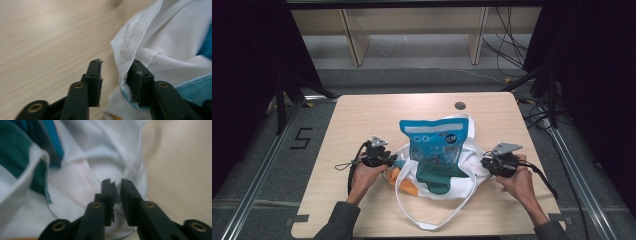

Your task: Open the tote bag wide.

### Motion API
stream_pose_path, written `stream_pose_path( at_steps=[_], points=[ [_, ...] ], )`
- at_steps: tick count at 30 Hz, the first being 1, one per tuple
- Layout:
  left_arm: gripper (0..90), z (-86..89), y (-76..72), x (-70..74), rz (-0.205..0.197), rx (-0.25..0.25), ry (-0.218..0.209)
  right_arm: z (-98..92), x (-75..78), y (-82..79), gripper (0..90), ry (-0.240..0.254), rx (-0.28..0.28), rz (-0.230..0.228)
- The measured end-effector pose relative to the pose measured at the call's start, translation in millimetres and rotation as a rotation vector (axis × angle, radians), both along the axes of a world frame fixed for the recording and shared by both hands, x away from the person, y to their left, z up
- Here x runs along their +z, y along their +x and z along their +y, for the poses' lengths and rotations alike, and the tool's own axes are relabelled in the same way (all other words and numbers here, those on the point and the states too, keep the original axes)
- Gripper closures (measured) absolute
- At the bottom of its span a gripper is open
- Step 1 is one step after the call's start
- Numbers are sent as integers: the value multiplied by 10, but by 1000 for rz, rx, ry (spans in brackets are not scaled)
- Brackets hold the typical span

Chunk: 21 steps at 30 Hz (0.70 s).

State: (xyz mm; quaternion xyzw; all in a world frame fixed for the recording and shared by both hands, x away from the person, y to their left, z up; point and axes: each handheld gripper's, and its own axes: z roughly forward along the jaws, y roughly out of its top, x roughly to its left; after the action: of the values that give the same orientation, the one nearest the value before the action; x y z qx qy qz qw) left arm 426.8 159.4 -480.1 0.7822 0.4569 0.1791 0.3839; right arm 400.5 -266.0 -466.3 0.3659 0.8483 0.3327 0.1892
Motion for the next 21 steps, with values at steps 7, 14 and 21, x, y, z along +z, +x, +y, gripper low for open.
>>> stream_pose_path(
  at_steps=[7, 14, 21],
  points=[
    [515, -124, -407, 423, -54, -126, -215, 76, 388, -211, 684, 180, 70, -47],
    [586, -482, -547, 242, -60, -199, -161, 368, 236, -352, 670, 115, 168, 50],
    [684, -602, -570, -53, -15, -192, -97, 529, -129, -377, 857, 5, 223, 140]
  ],
)
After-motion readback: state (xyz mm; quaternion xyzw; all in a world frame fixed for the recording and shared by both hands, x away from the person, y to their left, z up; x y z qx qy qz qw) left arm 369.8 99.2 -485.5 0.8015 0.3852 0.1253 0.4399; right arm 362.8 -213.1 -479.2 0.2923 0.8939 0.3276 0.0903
